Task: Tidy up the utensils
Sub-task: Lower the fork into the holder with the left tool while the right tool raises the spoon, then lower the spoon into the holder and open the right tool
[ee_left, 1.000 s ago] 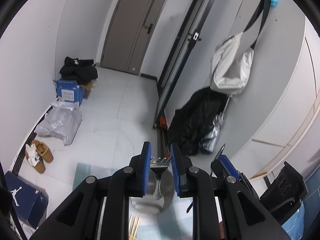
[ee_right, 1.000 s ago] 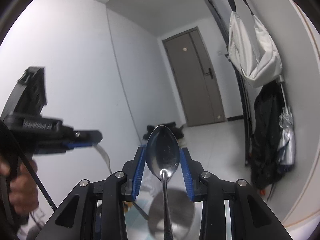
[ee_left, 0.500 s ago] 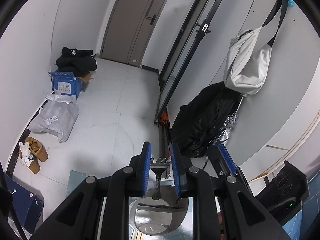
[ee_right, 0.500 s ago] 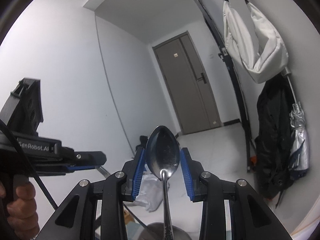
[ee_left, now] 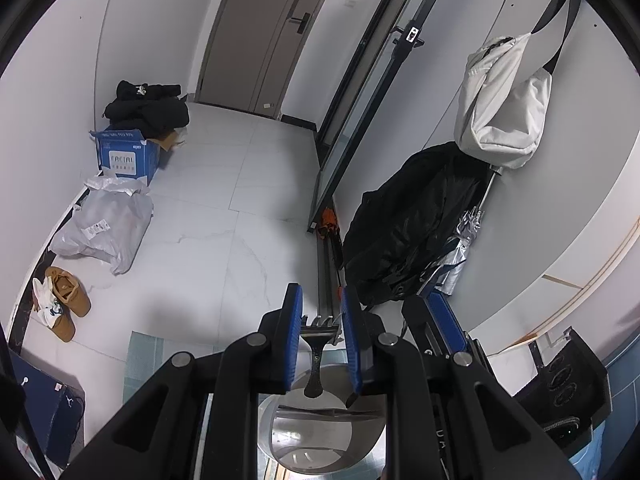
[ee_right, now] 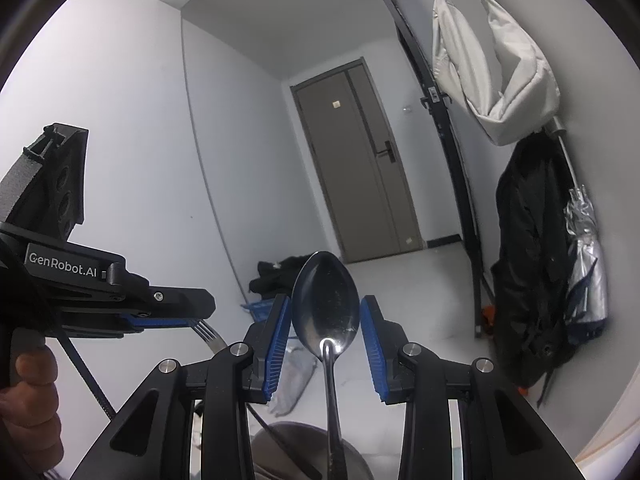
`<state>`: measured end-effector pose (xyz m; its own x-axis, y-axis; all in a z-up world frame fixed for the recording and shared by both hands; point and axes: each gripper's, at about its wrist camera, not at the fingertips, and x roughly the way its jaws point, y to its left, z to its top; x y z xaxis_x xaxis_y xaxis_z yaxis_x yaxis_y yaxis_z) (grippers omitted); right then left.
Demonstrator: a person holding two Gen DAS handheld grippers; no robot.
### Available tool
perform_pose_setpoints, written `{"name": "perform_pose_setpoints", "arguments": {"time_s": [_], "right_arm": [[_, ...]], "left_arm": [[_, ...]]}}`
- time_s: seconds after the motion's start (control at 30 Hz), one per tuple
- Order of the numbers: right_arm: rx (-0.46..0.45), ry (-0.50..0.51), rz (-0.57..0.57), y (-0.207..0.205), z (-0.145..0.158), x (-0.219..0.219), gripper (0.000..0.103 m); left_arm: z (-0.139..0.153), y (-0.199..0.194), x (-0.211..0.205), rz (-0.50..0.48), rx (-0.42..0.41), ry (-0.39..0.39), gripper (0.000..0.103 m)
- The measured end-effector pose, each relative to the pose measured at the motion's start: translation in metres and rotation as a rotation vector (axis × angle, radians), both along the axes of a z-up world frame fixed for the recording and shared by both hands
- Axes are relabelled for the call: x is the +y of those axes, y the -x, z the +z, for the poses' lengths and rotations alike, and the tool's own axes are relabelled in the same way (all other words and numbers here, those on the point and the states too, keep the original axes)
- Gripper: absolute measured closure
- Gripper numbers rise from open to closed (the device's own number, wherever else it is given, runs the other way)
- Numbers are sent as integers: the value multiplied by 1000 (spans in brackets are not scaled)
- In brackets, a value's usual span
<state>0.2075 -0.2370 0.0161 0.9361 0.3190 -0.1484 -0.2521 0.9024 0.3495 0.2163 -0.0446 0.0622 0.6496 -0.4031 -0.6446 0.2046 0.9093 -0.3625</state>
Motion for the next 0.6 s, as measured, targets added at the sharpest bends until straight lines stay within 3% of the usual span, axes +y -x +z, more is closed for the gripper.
{"name": "perform_pose_setpoints", "arguments": {"time_s": [0.27,0.5,0.6], "right_arm": [[26,26,20,4,-5,-2,68],[83,74,143,9,-14,1,68],[107,106,181,12,-17,3,68]], "left_arm": [[-13,-3,-4,-34,47,-9,88],[-12,-7,1,-47,85,46,86],[-7,-6,8,-13,81,65,70]]}}
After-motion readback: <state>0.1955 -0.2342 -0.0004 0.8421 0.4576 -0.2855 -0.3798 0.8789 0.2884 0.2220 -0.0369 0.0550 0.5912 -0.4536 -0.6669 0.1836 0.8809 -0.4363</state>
